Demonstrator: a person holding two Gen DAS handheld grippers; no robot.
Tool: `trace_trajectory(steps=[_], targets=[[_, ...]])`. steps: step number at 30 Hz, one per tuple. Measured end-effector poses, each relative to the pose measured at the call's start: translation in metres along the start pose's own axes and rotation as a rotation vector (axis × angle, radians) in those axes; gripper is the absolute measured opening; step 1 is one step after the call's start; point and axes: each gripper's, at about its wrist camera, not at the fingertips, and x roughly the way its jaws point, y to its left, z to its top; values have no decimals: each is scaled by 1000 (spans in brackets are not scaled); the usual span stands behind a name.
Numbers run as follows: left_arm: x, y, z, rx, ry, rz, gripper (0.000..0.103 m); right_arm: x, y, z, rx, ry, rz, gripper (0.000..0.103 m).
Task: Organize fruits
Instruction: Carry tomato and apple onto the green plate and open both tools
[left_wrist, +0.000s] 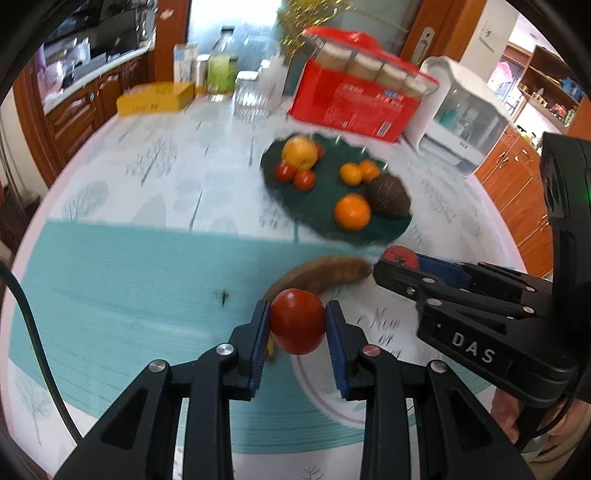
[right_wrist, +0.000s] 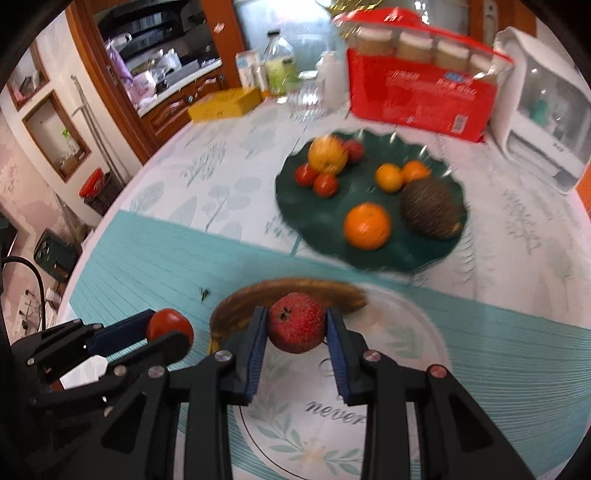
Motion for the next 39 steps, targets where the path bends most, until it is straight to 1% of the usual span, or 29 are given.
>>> trace_trajectory(steps=[7,13,18,21,24,28,37,39], targets=[[-39,-25,62,72,-112,4,29,-65,-14,44,6,-137,-36,32],[-67,-45,119,117,-201,13,29,-111,-22,85,-13,-246,-115,32],[-74,-60,164,167,-247,43,29,-136,-32,119,3,-333,-170,32],[-73,-66,184,177,-269,53,29,-140,-43,138,36,-368,-179,32],[-61,-68,201,171,-261,57,29,-129,-53,151,65,-361,-182,32],[-31,-65,210,160,-211,52,29,-93,-67,160,102,-291,-177,32],[63,-57,201,174,-45,57,29,-2,-87,148,134,-123,-172,32],[82,-57,199,182,-21,61,29,15,-92,145,135,-93,-170,32]])
